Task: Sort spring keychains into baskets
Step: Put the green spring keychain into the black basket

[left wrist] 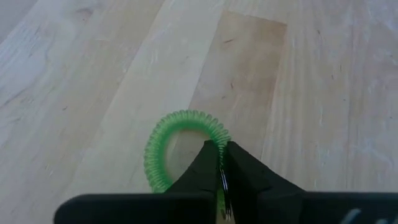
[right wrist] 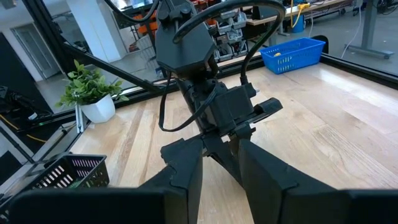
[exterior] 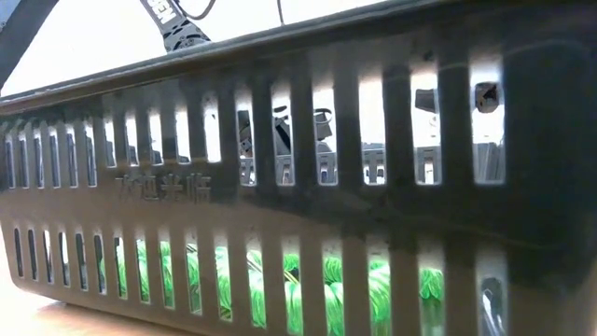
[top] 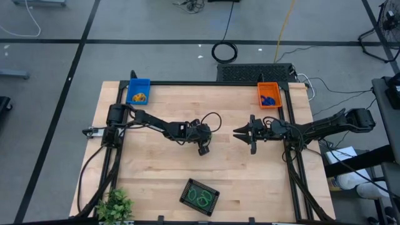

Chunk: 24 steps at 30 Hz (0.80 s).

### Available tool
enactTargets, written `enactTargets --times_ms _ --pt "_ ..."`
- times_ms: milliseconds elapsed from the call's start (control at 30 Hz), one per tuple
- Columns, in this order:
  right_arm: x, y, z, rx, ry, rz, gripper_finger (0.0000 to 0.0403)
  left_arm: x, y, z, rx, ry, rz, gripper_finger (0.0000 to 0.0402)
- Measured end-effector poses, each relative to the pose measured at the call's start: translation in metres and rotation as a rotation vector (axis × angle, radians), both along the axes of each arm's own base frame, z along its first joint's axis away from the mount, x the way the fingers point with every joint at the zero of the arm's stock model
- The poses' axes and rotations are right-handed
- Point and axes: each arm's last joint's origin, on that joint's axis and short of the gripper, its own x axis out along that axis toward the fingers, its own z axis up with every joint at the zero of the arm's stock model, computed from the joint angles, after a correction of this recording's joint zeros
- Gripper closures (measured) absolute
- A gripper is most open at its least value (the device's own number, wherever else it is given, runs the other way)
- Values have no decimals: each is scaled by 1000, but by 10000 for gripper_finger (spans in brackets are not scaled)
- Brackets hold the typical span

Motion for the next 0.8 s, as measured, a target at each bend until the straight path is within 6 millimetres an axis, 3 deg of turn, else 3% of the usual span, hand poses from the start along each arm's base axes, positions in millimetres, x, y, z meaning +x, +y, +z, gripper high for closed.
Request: enactTargets --times_ms 800 --pt "0 0 0 0 0 0 312 0 0 0 -17 1 -18 375"
